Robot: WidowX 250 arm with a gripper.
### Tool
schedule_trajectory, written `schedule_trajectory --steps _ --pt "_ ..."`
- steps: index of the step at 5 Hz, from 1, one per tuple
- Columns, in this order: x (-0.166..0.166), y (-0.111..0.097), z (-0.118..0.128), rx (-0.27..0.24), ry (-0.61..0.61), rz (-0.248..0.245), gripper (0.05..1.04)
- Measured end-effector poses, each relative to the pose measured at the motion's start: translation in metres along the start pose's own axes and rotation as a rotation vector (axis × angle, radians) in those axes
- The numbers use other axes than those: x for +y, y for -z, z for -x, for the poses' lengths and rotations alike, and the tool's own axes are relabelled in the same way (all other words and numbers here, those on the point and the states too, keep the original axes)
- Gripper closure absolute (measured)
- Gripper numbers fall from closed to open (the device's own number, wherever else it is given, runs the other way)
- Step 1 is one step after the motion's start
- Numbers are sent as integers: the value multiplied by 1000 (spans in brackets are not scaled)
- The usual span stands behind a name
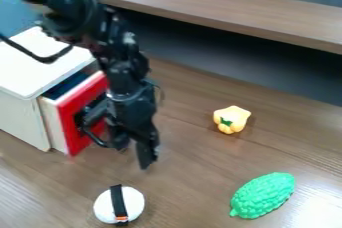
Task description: Open the drawer
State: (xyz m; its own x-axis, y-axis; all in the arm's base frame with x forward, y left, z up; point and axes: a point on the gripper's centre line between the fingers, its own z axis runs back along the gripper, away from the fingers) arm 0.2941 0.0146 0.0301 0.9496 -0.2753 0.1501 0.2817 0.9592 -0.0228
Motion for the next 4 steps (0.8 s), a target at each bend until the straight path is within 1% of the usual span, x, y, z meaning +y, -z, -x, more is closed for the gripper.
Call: schedule_trajectory --steps 3,4 --pt "-56 3 -12 11 127 51 85" --pt "-63 4 -11 19 142 53 85"
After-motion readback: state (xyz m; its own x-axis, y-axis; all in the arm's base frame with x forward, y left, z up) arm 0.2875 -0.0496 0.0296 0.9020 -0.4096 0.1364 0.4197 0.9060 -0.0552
